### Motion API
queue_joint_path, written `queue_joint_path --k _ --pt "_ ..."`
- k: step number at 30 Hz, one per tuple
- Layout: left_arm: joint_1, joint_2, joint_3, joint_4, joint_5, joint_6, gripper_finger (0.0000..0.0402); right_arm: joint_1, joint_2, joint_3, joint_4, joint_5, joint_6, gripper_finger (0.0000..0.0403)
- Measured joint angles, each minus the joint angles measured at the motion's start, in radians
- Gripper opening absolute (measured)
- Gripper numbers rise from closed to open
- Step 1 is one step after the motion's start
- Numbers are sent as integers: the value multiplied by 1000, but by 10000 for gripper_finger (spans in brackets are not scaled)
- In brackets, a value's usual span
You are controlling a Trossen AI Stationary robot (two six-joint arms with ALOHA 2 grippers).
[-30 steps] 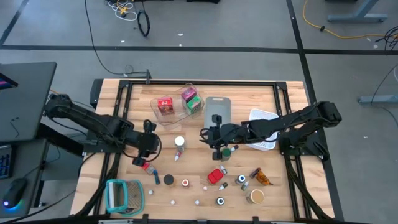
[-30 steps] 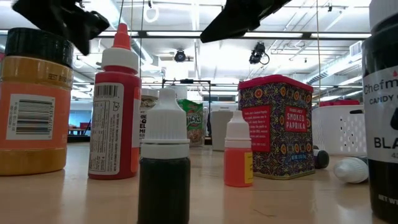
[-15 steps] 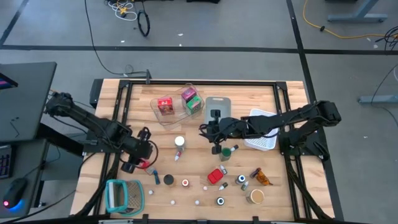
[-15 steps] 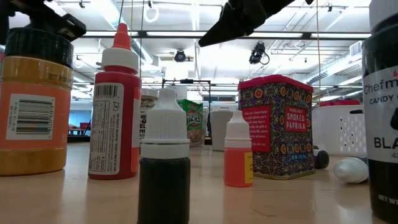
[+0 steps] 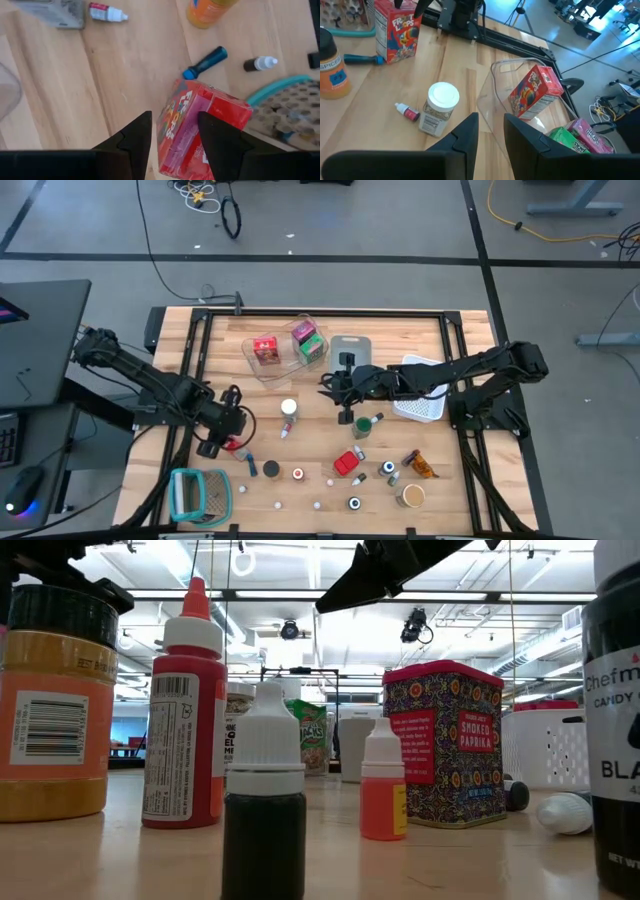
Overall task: Pick & Place Kitchen Items
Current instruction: Put the red cereal box into the transparent bin
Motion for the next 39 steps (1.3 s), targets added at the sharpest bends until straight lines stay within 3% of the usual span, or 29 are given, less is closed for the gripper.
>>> queue_joint_path --k 7,18,25,29,36,39 --pt "0 -1 0 1 -6 101 169 -3 0 0 3 0 0 102" --pt "0 -1 -2 2 5 104 169 -4 0 0 34 0 0 102" --pt "-2 -5 -77 115 54 136 165 -4 0 0 48 0 0 102" --pt "-2 -4 -77 112 59 180 131 -4 1 0 48 0 0 102" --pt "0 -2 -79 111 142 147 17 -5 5 0 56 0 -9 102" --pt "0 -2 -80 126 141 95 11 -5 5 0 68 0 -9 102"
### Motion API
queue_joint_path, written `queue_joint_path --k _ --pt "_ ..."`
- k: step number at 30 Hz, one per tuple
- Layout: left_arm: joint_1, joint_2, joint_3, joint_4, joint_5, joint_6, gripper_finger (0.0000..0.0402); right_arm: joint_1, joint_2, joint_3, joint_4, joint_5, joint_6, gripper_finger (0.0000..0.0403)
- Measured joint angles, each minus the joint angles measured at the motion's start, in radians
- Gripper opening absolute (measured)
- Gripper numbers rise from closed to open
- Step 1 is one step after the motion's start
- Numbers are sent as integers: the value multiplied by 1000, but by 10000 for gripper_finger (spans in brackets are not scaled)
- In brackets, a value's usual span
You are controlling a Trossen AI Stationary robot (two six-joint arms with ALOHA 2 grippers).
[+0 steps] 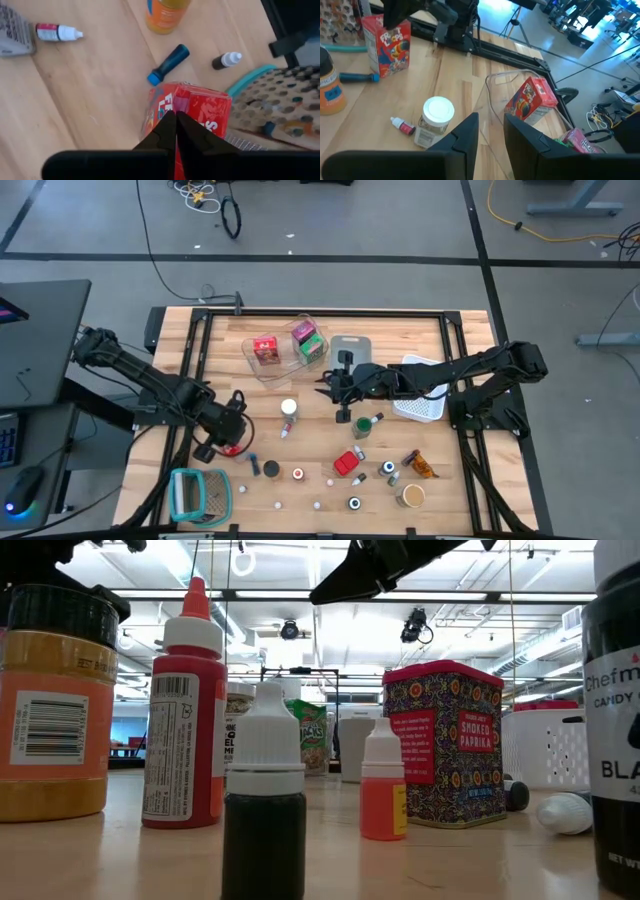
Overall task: Pick & Place Kitchen Items
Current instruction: Put the red cereal box into the transparent bin
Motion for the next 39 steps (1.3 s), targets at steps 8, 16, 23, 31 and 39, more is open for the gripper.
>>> queue_joint_path --k 8,16,23,31,39 --pt "0 4 112 -42 -124 -41 6 -6 0 0 43 -126 -2 102" --pt "25 2 307 -140 -382 -127 6 -6 0 0 46 -217 -2 102" --pt "144 1 384 -36 -603 -131 4 -6 0 0 46 -217 9 102" --pt "402 1 355 -13 -539 -215 5 -6 0 0 46 -217 9 102" --pt "708 22 277 51 -302 -141 4 -6 0 0 46 -217 9 102"
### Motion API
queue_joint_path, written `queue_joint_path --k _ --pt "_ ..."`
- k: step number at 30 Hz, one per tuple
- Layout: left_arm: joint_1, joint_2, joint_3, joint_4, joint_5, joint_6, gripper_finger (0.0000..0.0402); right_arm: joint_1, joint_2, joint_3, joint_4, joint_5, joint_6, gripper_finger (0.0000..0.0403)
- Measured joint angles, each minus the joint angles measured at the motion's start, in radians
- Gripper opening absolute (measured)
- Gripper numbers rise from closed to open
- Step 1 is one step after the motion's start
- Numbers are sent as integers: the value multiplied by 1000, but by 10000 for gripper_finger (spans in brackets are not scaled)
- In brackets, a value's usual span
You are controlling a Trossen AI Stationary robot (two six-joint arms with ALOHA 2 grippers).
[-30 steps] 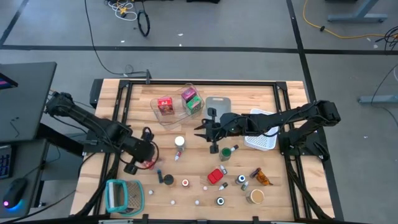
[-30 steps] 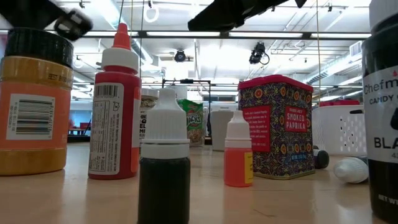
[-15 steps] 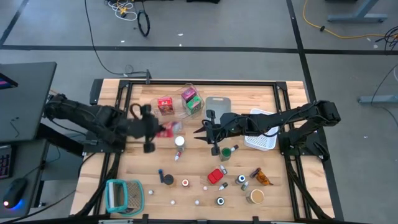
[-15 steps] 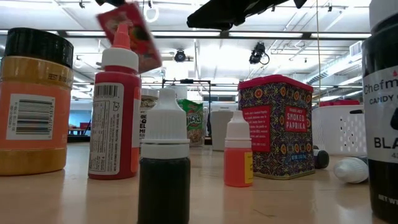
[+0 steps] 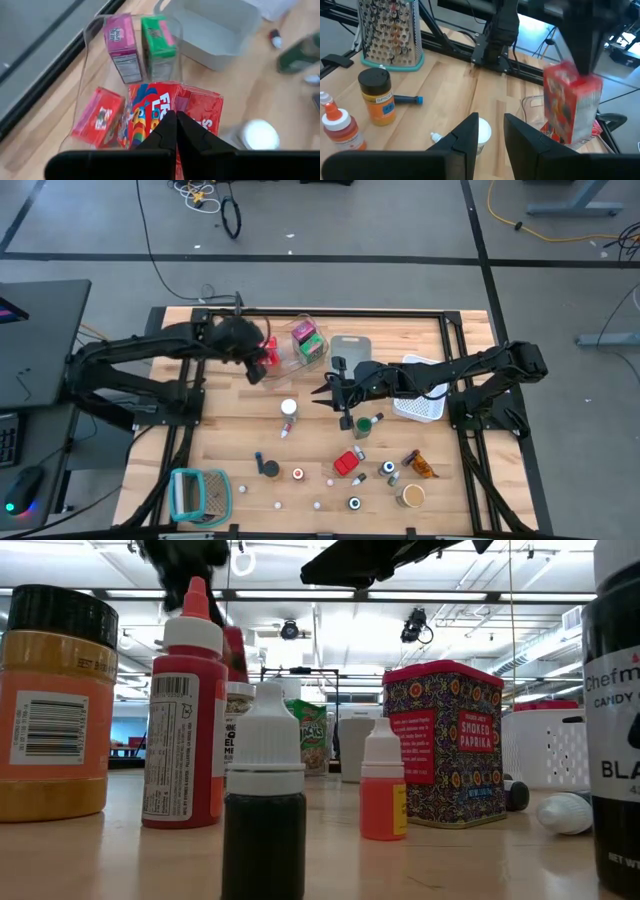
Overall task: Pick & Place Kitchen Items
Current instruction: Put the red cereal box into the transparent bin
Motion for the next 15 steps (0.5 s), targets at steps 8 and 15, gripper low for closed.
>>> queue_joint_path --k 8,15 --pt "186 -1 -171 139 211 7 4 0 0 0 0 0 0 102" --pt "230 -2 -274 225 317 -3 13 0 0 0 0 0 0 102"
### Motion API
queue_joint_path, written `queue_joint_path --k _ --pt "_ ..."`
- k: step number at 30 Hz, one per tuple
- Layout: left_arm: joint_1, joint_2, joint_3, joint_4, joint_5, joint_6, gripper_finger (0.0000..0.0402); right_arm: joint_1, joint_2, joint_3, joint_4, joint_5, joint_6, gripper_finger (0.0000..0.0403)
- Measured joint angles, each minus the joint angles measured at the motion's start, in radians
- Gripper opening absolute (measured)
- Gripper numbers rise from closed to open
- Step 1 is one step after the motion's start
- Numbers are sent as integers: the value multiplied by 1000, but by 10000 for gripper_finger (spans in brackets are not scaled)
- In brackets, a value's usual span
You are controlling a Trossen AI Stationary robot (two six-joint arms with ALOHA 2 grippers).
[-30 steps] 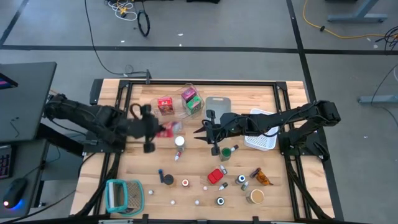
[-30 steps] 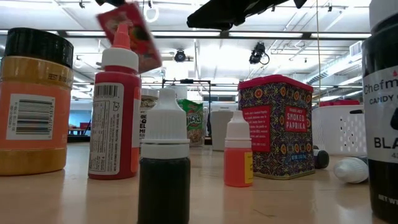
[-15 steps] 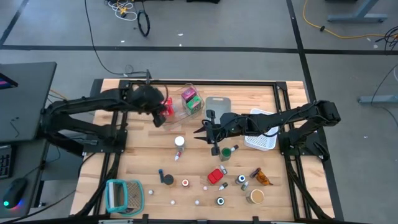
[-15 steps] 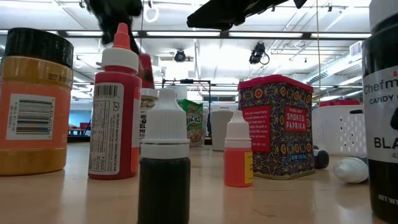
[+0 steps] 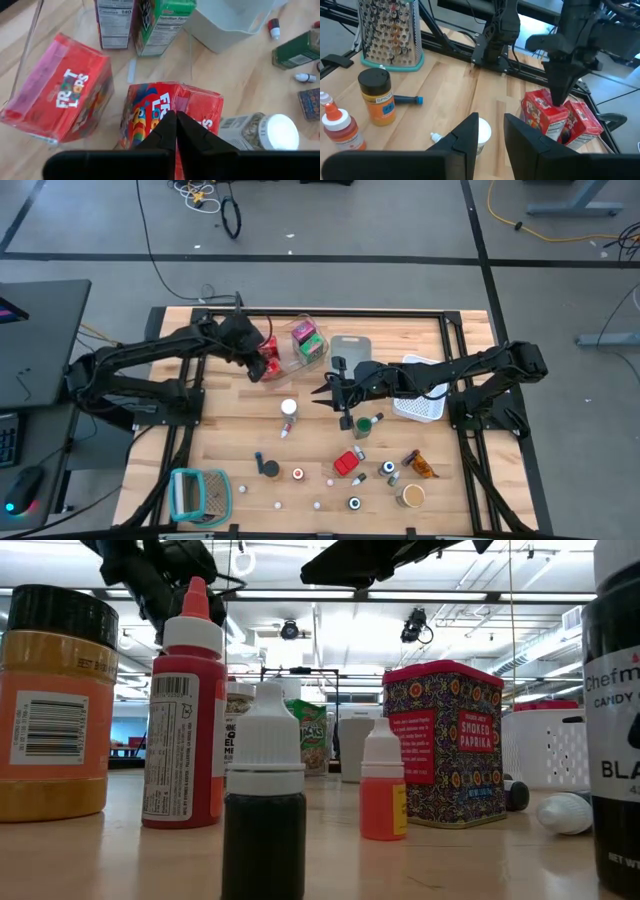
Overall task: Pick & Place Kitchen Items
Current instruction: Put the red cereal box into the transparent bin, then put the white spice bottle into the gray bin
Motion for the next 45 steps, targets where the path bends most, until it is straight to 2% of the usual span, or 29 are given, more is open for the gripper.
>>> queue_joint_path --k 6,13,22,26,30,33,38,45 --pt "9 -1 -44 -2 -17 -19 40 0 0 0 0 0 -15 102" --pt "9 -1 -46 22 -151 -21 73 0 0 0 9 0 -38 102" --pt "8 -8 -9 4 -153 -14 113 0 0 0 7 0 -21 102" --pt "7 -23 64 -5 -137 33 112 1 16 1 57 20 81 106" --pt "-12 -36 149 -2 -128 65 106 8 73 1 88 21 82 126" --pt "-38 -59 188 25 -177 145 97 15 124 1 130 21 86 150" --pt "-108 -133 191 106 -263 263 78 18 211 0 266 18 139 191" --pt "-226 -241 170 143 -266 314 59 17 328 0 401 14 300 223"
